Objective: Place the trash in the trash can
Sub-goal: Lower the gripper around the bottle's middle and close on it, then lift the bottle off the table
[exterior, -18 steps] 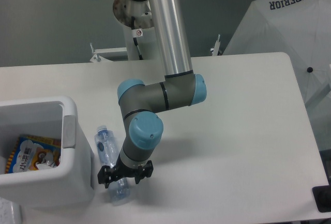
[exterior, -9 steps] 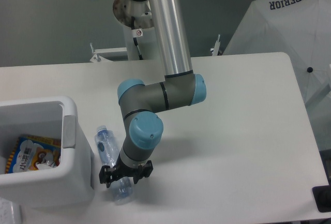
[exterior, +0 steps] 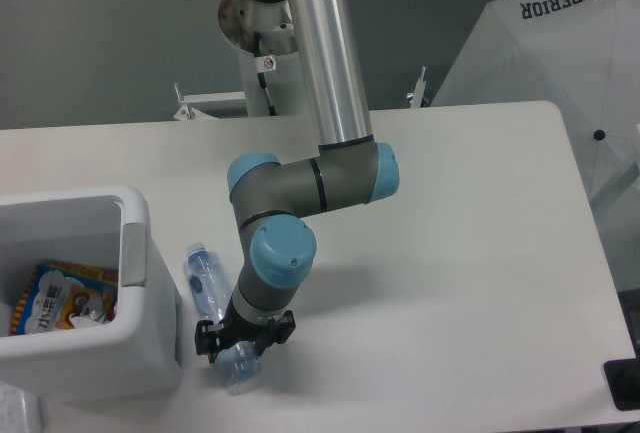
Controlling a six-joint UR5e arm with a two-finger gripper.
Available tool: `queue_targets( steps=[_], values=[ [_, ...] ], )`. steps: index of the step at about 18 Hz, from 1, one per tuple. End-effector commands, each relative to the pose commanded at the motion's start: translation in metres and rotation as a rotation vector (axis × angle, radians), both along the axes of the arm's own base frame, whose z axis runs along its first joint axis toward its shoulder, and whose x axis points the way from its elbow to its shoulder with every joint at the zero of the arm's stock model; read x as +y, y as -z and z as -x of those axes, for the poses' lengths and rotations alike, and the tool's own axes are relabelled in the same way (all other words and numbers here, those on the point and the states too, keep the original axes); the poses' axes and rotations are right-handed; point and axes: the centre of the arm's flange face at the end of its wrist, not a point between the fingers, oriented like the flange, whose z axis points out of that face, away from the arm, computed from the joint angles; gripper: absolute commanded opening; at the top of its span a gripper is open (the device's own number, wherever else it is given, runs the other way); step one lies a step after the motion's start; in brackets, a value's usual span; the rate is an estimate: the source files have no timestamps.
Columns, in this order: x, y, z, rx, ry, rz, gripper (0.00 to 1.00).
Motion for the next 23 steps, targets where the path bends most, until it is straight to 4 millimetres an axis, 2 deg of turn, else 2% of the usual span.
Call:
queue_targets(
  steps=[8,10,12,23],
  values=[
    [0.0,0.0011,0.0,-0.001,0.001,0.001,0.8],
    [-0.0004,0.0017,-0.0003,-0.001,0.001,0.002,0.76],
    [-0.0008,0.0035,-0.0007,-0.004,0.001,0.006,0.66],
    [-0.0062,0.0018,0.0044,-0.005,-0.008,0.007,0.63]
  ],
)
